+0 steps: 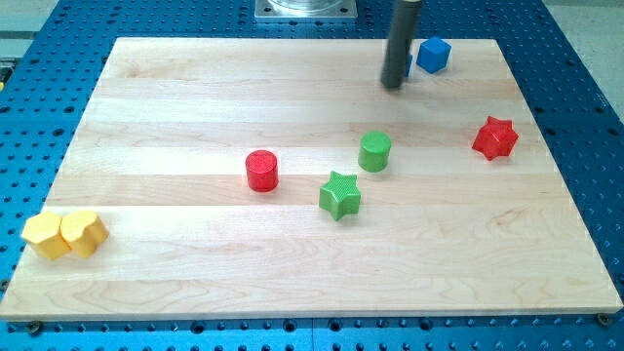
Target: Place the triangle below the blue cube
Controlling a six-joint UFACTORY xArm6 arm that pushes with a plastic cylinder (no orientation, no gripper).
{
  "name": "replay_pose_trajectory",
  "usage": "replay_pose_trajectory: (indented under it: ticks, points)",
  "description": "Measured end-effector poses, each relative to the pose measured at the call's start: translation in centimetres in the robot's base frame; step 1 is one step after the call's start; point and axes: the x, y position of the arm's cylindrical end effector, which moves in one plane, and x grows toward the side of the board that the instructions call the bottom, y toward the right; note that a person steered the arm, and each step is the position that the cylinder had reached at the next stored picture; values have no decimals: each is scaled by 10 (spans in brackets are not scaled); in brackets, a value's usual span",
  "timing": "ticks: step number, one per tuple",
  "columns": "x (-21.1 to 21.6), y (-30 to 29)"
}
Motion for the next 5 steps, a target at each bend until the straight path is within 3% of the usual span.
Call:
replay_pose_trajectory:
  ticks: [1, 2, 3, 5]
  points:
    - [-27, -14]
    - [-42, 59]
    - [-47, 61]
    - [1, 24]
